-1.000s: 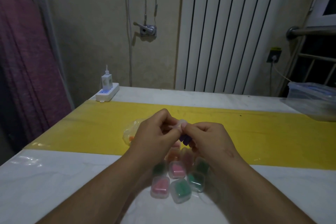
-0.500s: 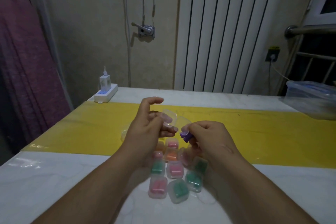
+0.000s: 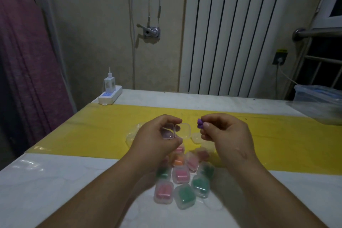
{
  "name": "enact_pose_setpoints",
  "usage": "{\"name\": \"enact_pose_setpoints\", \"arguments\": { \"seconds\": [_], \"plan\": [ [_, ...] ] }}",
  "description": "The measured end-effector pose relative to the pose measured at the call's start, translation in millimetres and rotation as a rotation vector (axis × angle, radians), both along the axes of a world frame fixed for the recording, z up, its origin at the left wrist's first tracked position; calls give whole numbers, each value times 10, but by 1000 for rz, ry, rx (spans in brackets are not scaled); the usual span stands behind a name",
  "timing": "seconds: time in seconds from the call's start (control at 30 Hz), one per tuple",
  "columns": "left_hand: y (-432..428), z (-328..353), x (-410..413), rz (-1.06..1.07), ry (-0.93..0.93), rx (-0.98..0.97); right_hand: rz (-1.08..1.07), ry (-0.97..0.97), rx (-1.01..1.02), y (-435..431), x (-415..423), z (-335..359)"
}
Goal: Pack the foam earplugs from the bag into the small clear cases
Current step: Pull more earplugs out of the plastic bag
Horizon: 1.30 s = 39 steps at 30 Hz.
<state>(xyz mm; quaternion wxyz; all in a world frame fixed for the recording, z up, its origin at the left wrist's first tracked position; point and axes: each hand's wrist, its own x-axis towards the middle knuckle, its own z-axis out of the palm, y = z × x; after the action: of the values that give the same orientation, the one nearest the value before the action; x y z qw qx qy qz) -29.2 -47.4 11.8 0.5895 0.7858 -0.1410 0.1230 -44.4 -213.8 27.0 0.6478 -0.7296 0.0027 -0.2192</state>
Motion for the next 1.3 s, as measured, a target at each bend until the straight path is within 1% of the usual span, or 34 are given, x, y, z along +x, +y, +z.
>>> {"name": "enact_pose_setpoints", "arguments": {
  "seconds": [0.1,0.23,0.47,0.53,0.6,0.7,0.83,1.03,1.1,1.2,1.23,1.3],
  "plan": [
    [-19,5,-25,-9,37,-20,27,-45,-62,83,-39,-24],
    [-45,51,-85,-58,66,-114,5,-37,-241,157,-33,-114],
    [-33,49,-61,-91,102,-169,18,-88,-348,171,-49,-114],
    [-31,54,-64,-101,126,-204,-30,-123,-431,180,-33,-141],
    [-16,36,-41,-94,135,-197,-82,-147,-481,176,4,-164],
    [4,29,-24,-98,146,-194,-95,-103,-503,169,25,-165],
    [-13,43,-40,-116,120,-188,-73,-84,-451,185,24,-154],
    [-24,43,-83,-113,142,-179,-6,30,-160,172,54,-181],
    [-16,42,-84,-106,136,-148,29,77,-83,171,70,-181],
    [3,36,-65,-102,131,-103,67,137,-34,157,78,-159],
    [10,36,-52,-114,132,-111,70,141,-32,152,74,-153],
    [23,59,-17,-155,146,-192,72,131,-20,148,59,-144]
  ]
}}
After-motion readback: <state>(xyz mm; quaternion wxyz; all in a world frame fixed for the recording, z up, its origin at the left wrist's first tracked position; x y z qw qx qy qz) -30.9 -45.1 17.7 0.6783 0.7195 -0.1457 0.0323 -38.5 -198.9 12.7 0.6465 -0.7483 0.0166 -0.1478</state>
